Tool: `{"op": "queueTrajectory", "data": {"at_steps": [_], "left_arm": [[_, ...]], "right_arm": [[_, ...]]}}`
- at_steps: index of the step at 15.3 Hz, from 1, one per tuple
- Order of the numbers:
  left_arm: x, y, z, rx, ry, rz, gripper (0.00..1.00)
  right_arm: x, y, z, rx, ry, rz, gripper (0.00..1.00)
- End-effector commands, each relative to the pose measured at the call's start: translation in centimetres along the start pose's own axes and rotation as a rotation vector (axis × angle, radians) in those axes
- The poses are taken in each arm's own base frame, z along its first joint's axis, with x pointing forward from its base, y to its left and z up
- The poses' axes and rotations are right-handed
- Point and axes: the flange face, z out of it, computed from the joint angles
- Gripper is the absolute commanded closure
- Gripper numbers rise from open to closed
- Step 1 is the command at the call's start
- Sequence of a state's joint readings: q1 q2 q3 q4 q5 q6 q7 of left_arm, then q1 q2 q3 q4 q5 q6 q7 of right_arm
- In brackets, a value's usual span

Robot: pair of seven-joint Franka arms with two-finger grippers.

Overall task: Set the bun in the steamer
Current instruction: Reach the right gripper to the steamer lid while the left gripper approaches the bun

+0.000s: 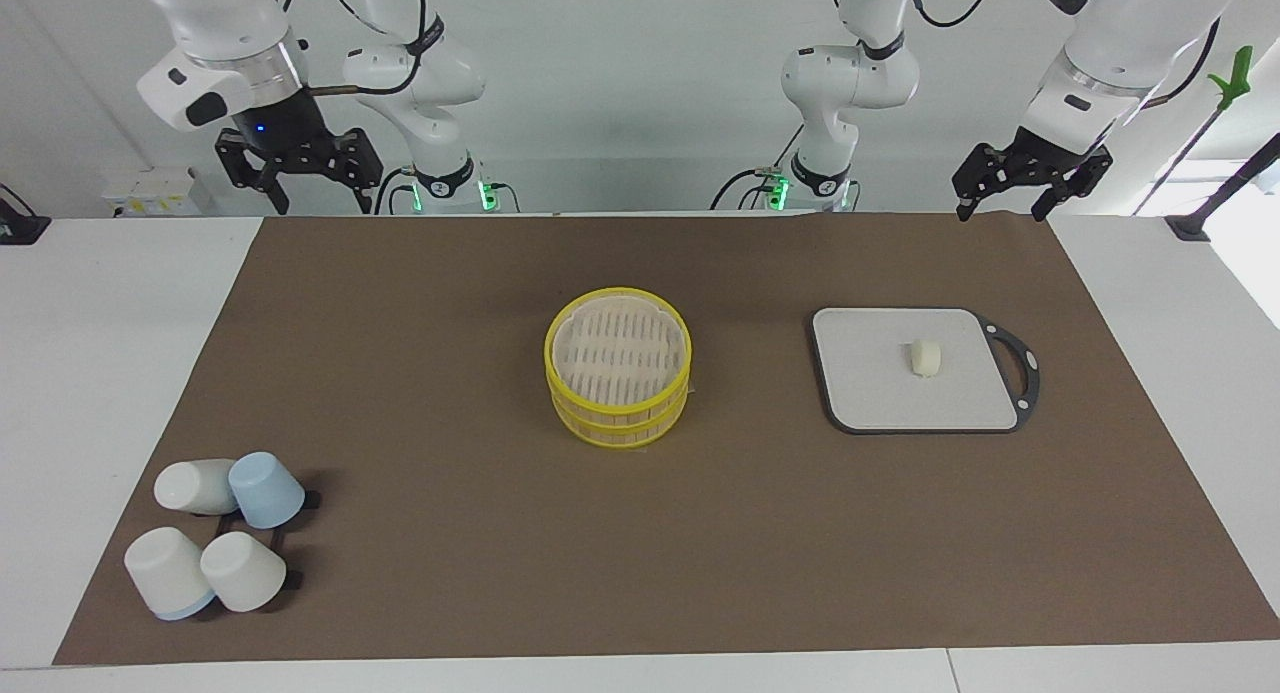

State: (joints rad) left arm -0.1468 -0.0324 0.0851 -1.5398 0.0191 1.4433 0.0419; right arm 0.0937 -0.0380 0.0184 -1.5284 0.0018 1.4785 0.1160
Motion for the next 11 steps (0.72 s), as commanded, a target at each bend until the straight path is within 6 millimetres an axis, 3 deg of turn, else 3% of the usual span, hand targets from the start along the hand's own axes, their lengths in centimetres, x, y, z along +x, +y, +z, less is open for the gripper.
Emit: {"op": "queueTrajectory", "data": {"at_steps": [1,3,6,7,10,11], "left_arm": [[-1.6,-0.6,2.0,0.014,0.034,0.017,0.0],[-2.8,-1.6,4.9,0.01,0.07,0.027,0.0],[-3.6,-1.8,11.5,0.007,0.059,0.107,0.0],[-3.6,-1.8,14.8,0.007,0.052,0.154,0.0],[-3.8,-2.9,24.5,0.015,0.081,0.232,0.0],[-3.6,-3.5,26.6,0.02,0.099,0.242,0.0]], "right_arm": [[1.9,-10.2,3.5,0.056,-0.01,0.089,0.0],[2.9,-17.8,7.4,0.039,-0.029,0.129,0.0],[3.3,-27.9,13.6,-0.009,0.011,0.118,0.0],[3.1,-29.9,15.0,0.001,0.039,0.137,0.0],[2.0,-32.2,19.8,0.004,0.045,0.12,0.0],[2.0,-33.2,21.5,0.003,0.042,0.107,0.0]]}}
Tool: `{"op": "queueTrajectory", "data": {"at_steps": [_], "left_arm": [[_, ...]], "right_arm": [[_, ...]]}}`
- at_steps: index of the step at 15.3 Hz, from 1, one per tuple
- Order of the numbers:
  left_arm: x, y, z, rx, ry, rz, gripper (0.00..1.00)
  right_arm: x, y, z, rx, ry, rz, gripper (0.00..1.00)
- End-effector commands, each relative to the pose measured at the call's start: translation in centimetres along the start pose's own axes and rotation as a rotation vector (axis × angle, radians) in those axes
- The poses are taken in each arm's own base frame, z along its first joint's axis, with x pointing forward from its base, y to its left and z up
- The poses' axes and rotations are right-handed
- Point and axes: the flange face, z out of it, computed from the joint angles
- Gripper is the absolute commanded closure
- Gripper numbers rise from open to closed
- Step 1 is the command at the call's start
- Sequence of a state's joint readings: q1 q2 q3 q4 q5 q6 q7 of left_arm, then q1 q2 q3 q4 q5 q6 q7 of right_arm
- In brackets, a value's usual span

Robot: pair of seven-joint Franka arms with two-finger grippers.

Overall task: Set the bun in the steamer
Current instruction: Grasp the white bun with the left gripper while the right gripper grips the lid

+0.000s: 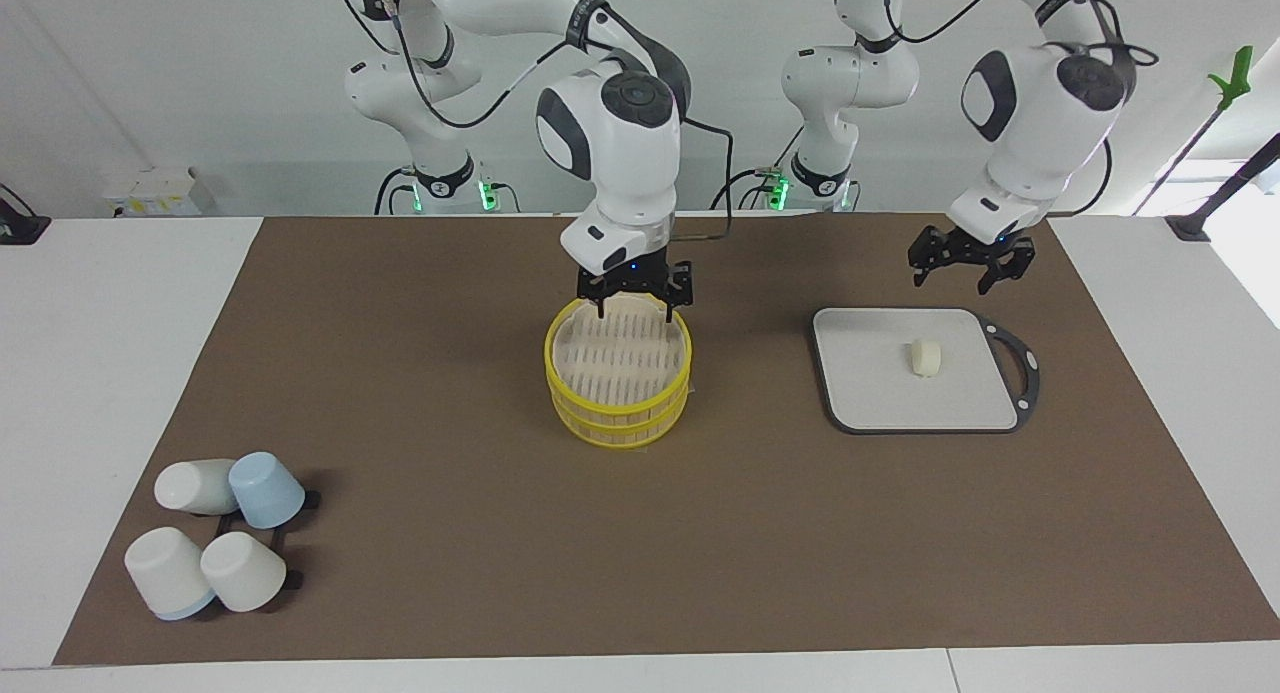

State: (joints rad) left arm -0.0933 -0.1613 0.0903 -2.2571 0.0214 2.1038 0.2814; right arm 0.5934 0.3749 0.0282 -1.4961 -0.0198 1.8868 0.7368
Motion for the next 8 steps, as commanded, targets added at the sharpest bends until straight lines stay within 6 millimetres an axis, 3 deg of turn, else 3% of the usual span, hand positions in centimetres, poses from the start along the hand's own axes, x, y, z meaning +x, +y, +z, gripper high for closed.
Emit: {"op": "queueTrajectory", "data": {"at_steps": [1,2,5,8], "left_arm": [[-1.1,-1.2,6.9,0.025,0.02,0.066,0.0],[-0.6,-1.4,8.9,0.026,0.014,0.071,0.0],[0.0,-1.7,11.6,0.036,0.032,0.124,0.0],[0.2,-2.6,12.6,0.035,0.038,0.106,0.0]], "right_arm": [[-0.6,-1.5,2.6,0.003,0.013,-0.013,0.0],[-1.2,-2.6,3.1,0.012,0.02,-0.02,0.0],[-1.5,-3.4,4.0,0.02,0.03,-0.024,0.0],[-1.8,-3.2,5.4,0.032,0.04,-0.027,0.0]]}}
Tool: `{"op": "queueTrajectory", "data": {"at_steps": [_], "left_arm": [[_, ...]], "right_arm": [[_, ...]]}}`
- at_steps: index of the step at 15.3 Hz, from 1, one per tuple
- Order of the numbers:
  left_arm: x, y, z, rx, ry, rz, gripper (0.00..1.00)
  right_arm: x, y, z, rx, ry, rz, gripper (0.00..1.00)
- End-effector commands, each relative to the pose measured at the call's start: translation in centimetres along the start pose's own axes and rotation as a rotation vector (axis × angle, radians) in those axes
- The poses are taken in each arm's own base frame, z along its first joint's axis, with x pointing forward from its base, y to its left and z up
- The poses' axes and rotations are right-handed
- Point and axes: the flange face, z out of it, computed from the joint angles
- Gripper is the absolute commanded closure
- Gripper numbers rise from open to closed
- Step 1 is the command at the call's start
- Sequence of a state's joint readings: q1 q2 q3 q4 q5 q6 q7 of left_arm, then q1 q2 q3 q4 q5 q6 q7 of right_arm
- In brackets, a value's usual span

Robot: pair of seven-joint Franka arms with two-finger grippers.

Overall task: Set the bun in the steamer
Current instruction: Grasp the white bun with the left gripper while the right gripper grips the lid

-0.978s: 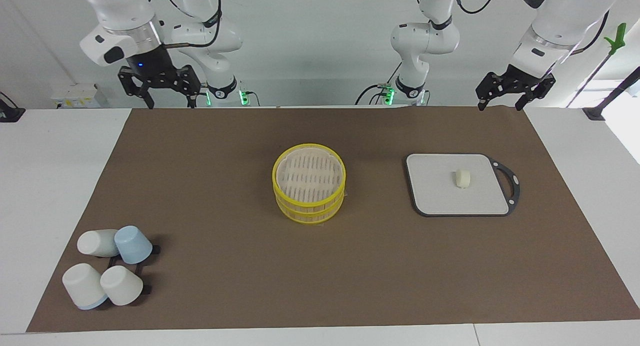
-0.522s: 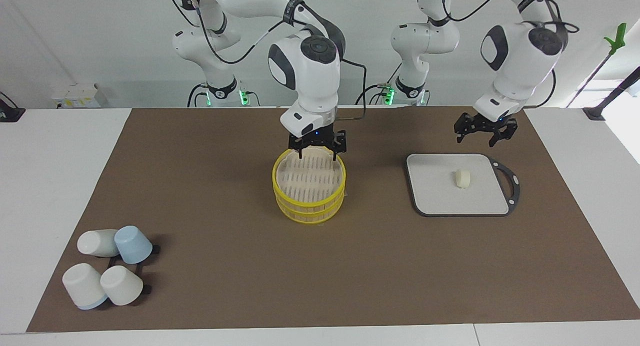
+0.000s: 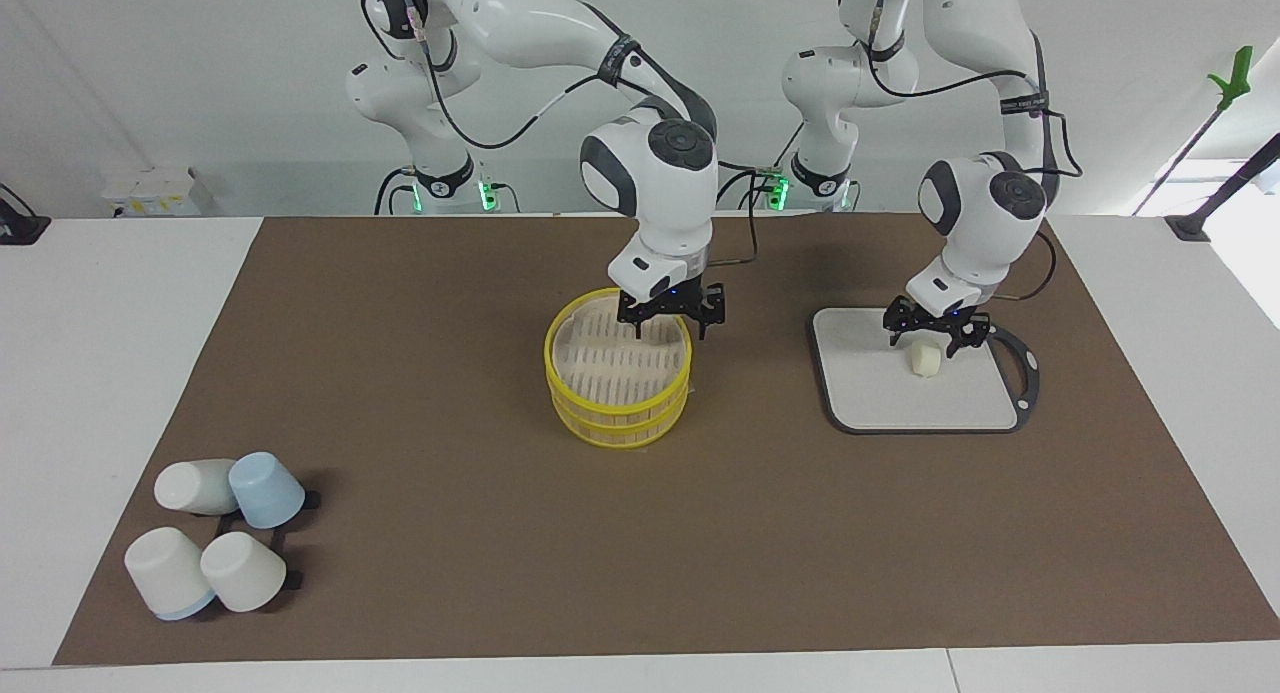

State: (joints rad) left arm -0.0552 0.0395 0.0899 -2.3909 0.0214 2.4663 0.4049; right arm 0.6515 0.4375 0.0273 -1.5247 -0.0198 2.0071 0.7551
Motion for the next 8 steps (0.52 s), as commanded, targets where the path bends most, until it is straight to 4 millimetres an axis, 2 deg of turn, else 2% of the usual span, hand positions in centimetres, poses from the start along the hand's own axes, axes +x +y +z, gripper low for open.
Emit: {"op": "queueTrajectory", "data": {"at_steps": [1,2,3,4,6,7,8], "left_arm": [[0.18,-0.69,0.14,0.012,0.015,0.017,0.0],[0.19,-0.69,0.28,0.012,0.014,0.017,0.0],[0.15,-0.76,0.36,0.011,0.012,0.015,0.1],[0.12,-0.74,0.53,0.01,0.008,0.016,0.33],[0.12,-0.83,0.46,0.007,0.001,0.015,0.74],[0.12,-0.67,0.51,0.004,-0.004,0.02,0.82],[0.17,-0.69,0.41,0.0,-0.013,0.021,0.84]], "right_arm": [[-0.35,0.75,1.46,0.013,0.025,0.009,0.0],[-0.58,0.78,1.75,0.024,0.029,0.006,0.0],[-0.71,0.87,2.01,0.028,0.03,0.003,0.06],[-0.79,0.92,2.13,0.032,0.033,0.004,0.19],[-0.86,0.84,2.05,0.038,0.033,-0.003,0.35],[-0.84,0.81,1.98,0.04,0.033,-0.002,0.46],[-0.86,0.81,2.0,0.041,0.031,-0.001,0.58]]}}
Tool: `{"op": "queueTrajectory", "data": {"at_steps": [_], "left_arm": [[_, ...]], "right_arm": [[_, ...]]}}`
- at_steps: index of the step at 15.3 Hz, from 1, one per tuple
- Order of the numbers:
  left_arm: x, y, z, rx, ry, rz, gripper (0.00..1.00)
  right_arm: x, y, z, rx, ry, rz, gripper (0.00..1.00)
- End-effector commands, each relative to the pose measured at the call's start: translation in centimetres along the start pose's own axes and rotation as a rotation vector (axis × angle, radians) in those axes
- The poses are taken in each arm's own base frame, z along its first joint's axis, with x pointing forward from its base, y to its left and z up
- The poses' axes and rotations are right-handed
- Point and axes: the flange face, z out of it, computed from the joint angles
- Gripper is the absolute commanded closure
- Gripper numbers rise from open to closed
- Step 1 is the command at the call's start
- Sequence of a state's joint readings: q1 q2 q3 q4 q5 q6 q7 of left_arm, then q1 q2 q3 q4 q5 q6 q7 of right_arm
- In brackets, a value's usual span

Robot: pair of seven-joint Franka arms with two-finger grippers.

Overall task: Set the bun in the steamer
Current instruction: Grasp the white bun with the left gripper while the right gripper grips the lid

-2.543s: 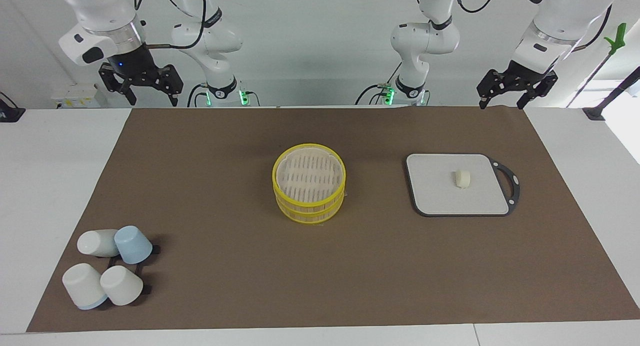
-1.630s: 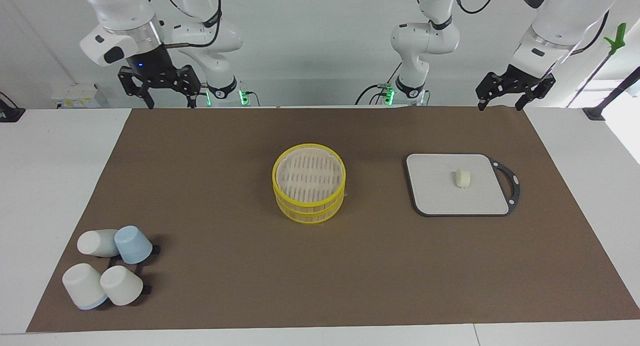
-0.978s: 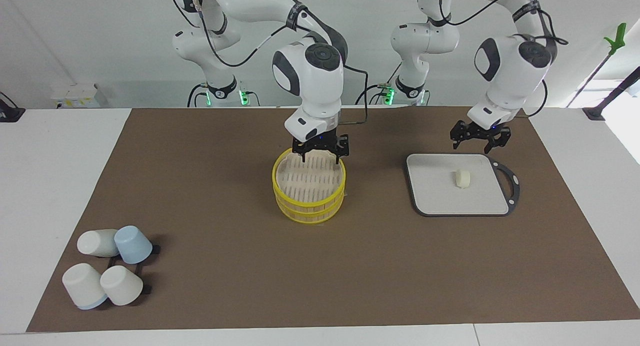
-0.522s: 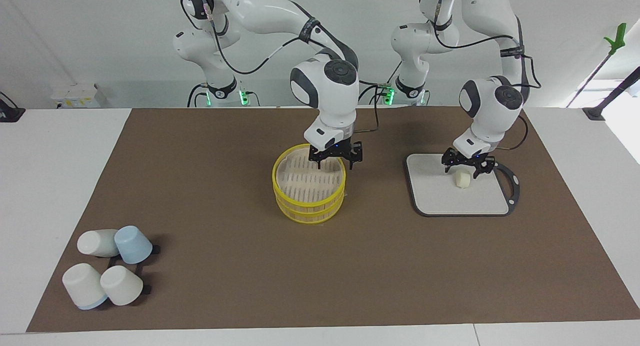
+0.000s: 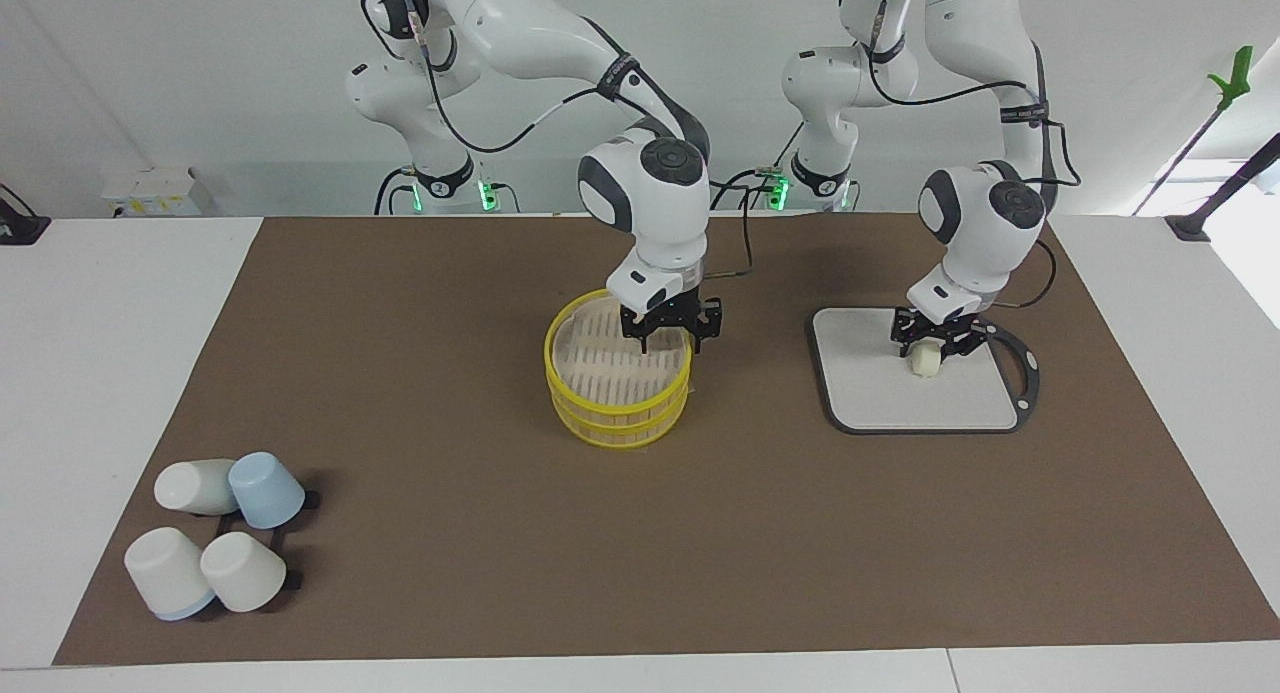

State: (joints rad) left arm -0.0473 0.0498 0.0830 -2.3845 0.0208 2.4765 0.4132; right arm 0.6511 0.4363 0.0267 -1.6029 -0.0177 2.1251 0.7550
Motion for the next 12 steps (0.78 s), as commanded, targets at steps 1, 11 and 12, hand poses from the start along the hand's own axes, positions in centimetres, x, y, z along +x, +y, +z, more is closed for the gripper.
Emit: {"op": "queueTrajectory", "data": {"at_steps": [1,11,12], "left_arm": [[0.5,-0.8,-0.5,-0.005,-0.029,0.017,0.84],[10.4,2.6,-18.2,-0.149,-0.145,-0.204,0.84],[10.9,3.4,-19.9,-0.153,-0.141,-0.254,0.84]], "right_arm": [[-0.6,0.6,-0.5,0.01,0.001,-0.001,0.69],[3.8,2.9,-7.0,-0.015,-0.066,-0.037,1.0],[4.9,4.7,-8.6,-0.015,-0.061,-0.035,1.0]]}}
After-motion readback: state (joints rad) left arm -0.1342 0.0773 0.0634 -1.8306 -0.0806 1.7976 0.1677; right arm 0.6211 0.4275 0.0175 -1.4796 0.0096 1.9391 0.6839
